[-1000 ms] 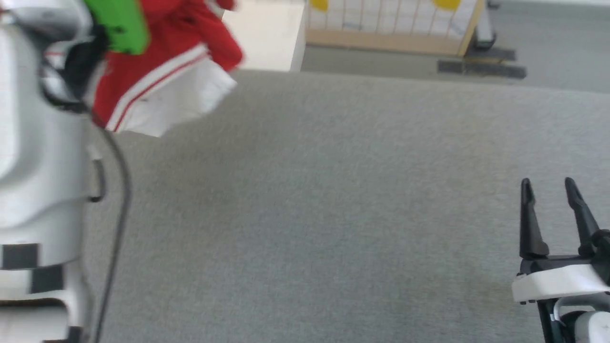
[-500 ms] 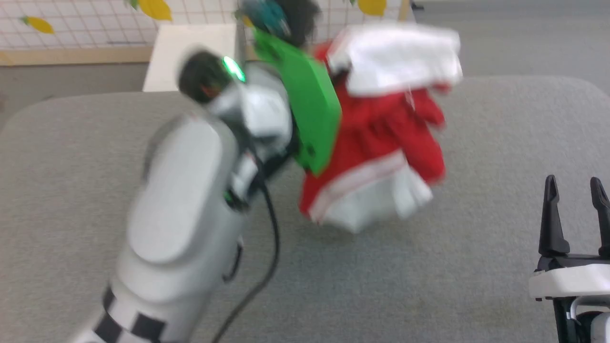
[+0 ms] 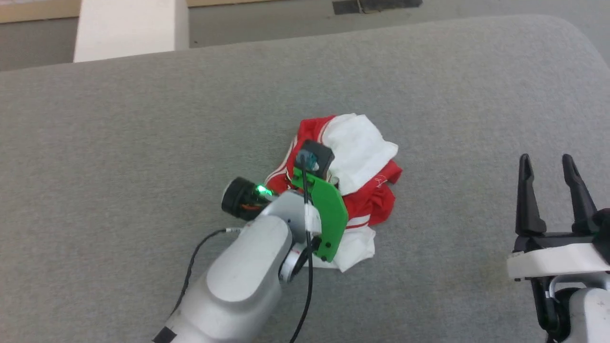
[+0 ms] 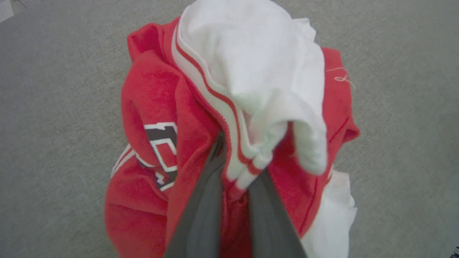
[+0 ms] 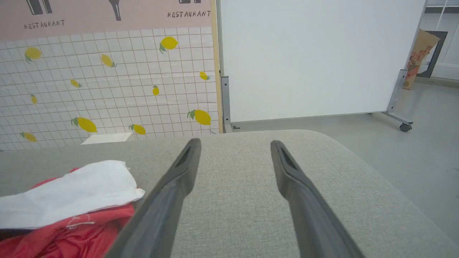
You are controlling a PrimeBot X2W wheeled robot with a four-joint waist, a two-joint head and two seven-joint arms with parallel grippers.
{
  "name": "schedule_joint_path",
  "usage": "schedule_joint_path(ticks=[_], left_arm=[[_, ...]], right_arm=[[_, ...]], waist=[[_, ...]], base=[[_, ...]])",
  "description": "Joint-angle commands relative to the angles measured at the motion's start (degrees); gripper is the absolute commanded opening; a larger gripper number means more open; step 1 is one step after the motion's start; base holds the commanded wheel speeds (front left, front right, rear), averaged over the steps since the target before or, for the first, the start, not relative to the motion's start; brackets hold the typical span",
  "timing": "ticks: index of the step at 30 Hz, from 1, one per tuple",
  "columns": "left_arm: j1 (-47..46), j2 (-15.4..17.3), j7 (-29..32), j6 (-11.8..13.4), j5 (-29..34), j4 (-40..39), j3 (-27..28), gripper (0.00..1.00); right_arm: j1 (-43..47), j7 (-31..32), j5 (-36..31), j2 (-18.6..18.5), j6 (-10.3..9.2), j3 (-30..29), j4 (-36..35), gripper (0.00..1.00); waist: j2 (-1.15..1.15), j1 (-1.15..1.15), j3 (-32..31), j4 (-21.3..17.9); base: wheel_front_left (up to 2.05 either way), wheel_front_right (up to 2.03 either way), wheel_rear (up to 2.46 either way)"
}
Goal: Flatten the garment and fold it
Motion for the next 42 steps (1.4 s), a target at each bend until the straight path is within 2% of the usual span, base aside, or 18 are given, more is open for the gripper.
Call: schedule_joint_path(ticks=[1, 2, 8, 13, 16, 18, 23, 27, 31, 34, 39, 42], left_arm=[[-0.23, -0.34, -1.70, 1.00, -1.27, 0.95, -1.02, 0.52], [-0.85, -0.35, -3.63, 1.74, -2.24, 1.57, -2.00, 1.00], [-4.24, -0.37, -13.27, 3.83, -8.94, 1.13, -4.78, 1.00], [-2.59, -0.13, -20.93, 5.18, -12.03, -2.29, -1.78, 1.00], [1.85, 2.83, -25.25, 6.88, -13.14, -7.85, 1.55, 1.00], [5.53, 6.02, -27.95, 8.19, -12.76, -12.63, 3.24, 1.00], [18.52, 12.55, -35.77, 15.33, -12.83, -25.54, 10.72, 1.00], [28.12, 15.78, -39.59, 19.05, -10.21, -33.19, 15.03, 1.00], [34.91, 17.06, -40.38, 19.74, -4.11, -38.01, 17.76, 1.00], [38.79, 14.29, -40.42, 19.66, -0.67, -40.62, 20.45, 1.00], [42.39, 9.43, -40.43, 16.48, 2.19, -39.95, 23.39, 1.00], [42.59, 7.64, -40.44, 14.03, 3.39, -39.06, 24.41, 1.00]], right_arm=[[-1.11, -0.68, 0.60, 0.05, -0.09, 0.18, 0.39, 1.00], [-1.24, -0.79, 0.66, 0.05, -0.09, 0.20, 0.64, 1.00], [-0.65, -1.18, 0.21, 0.05, -0.09, -1.17, 1.80, 1.00], [1.10, -1.13, -0.36, 0.05, -0.09, -2.02, 2.11, 1.00], [2.65, -0.71, -0.56, 0.05, -0.09, -2.44, 1.81, 1.00], [3.48, -0.35, -0.54, 0.05, -0.09, -2.40, 1.43, 1.00], [4.91, 0.28, -0.23, 0.05, -0.09, -1.90, 0.38, 1.00], [6.11, 0.58, 0.08, 0.05, -0.09, -1.60, -0.12, 1.00], [7.08, 0.75, 0.28, 0.05, -0.09, -1.08, -0.30, 1.00], [7.61, 0.78, 0.39, 0.05, -0.09, -0.71, -0.17, 1.00], [8.22, 1.50, 0.57, 0.05, -0.09, -0.48, 0.21, 1.00], [7.51, 2.60, 0.70, 0.05, -0.09, -0.27, -0.55, 1.00]], waist=[[0.00, 0.00, 1.97, -2.16], [0.00, 0.00, 2.08, -2.22], [0.00, 0.00, 0.28, -0.51], [0.00, 0.00, -3.41, 1.29], [0.00, 0.00, -5.49, 2.40], [0.00, 0.00, -6.24, 2.79], [0.00, 0.00, -6.85, 3.36], [0.00, 0.00, -6.78, 3.88], [0.00, 0.00, -6.62, 4.16], [0.00, 0.00, -6.83, 4.22], [0.00, 0.00, -8.04, 4.79], [0.00, 0.00, -8.26, 5.58]], base=[[0.00, 0.00, 0.00], [0.00, 0.00, 0.00], [0.00, 0.00, 0.00], [0.00, 0.00, 0.00], [0.00, 0.00, 0.00], [0.00, 0.00, 0.00], [0.00, 0.00, 0.00], [0.00, 0.00, 0.00], [0.00, 0.00, 0.00], [0.00, 0.00, 0.00], [0.00, 0.00, 0.00], [0.00, 0.00, 0.00]])
